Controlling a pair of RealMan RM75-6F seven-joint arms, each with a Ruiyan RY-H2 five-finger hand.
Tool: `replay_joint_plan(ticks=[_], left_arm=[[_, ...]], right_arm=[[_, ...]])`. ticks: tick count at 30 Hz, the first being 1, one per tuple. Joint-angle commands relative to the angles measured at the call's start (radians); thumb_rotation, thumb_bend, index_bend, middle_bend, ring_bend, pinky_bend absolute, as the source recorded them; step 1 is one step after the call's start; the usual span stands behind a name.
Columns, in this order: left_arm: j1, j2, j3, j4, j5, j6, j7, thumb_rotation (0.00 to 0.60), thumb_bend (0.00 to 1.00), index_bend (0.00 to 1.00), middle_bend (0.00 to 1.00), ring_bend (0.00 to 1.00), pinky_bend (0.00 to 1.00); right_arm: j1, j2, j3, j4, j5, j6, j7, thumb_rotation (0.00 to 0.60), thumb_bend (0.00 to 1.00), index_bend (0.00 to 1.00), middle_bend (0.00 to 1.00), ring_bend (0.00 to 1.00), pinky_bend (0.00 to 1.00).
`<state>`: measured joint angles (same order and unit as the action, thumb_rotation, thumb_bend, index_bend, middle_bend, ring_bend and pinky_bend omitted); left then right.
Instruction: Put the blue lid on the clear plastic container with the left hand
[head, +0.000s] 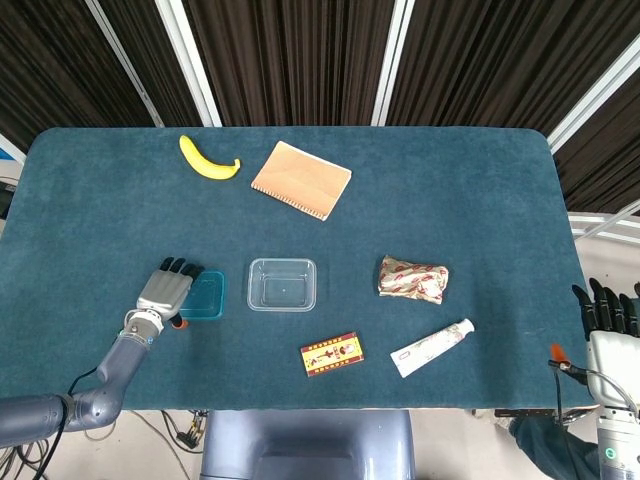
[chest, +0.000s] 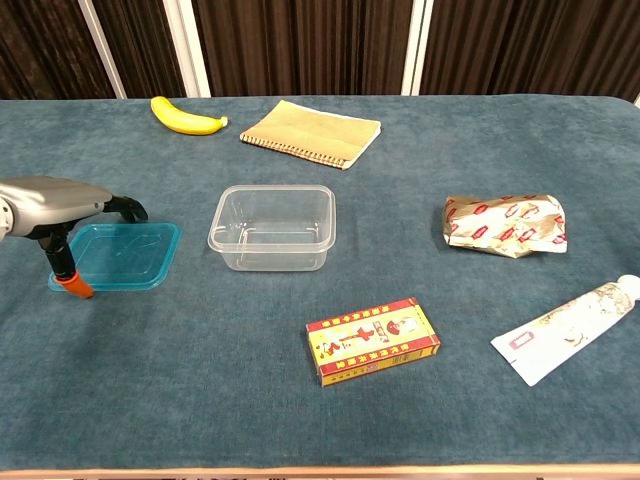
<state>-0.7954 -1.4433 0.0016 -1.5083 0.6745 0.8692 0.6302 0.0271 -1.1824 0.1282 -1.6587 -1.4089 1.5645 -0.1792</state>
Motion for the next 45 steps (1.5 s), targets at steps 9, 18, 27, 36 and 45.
replay_joint_plan(ticks=[9, 18, 27, 36, 45], left_arm=[[-0.006, -0.012, 0.013, 0.015, -0.006, -0.004, 0.003, 0.6, 0.09, 0.1, 0.12, 0.0, 0.0], [-0.007, -0.028, 0.013, 0.044, 0.007, -0.02, -0.02, 0.6, 0.09, 0.11, 0.16, 0.0, 0.0], [0.005, -0.036, 0.008, 0.048, 0.055, 0.011, -0.043, 0.6, 0.17, 0.16, 0.34, 0.0, 0.0], [0.006, -0.016, -0.008, 0.03, 0.062, 0.01, -0.063, 0.6, 0.23, 0.15, 0.36, 0.0, 0.0], [0.015, 0.03, -0.035, -0.02, 0.072, 0.031, -0.098, 0.6, 0.23, 0.15, 0.34, 0.0, 0.0]], right_arm=[[-0.001, 0.0, 0.003, -0.004, 0.007, 0.0, 0.003, 0.6, 0.3, 0.12, 0.03, 0.01, 0.0], [-0.001, 0.001, 0.005, -0.005, 0.007, 0.002, 0.007, 0.6, 0.3, 0.12, 0.03, 0.02, 0.0], [-0.001, 0.001, 0.004, -0.005, 0.006, -0.001, 0.01, 0.6, 0.3, 0.12, 0.03, 0.02, 0.0], [-0.001, 0.002, 0.004, -0.005, 0.005, 0.0, 0.008, 0.6, 0.3, 0.12, 0.03, 0.02, 0.0], [-0.001, 0.001, 0.004, -0.004, 0.004, 0.001, 0.006, 0.6, 0.3, 0.12, 0.03, 0.02, 0.0]])
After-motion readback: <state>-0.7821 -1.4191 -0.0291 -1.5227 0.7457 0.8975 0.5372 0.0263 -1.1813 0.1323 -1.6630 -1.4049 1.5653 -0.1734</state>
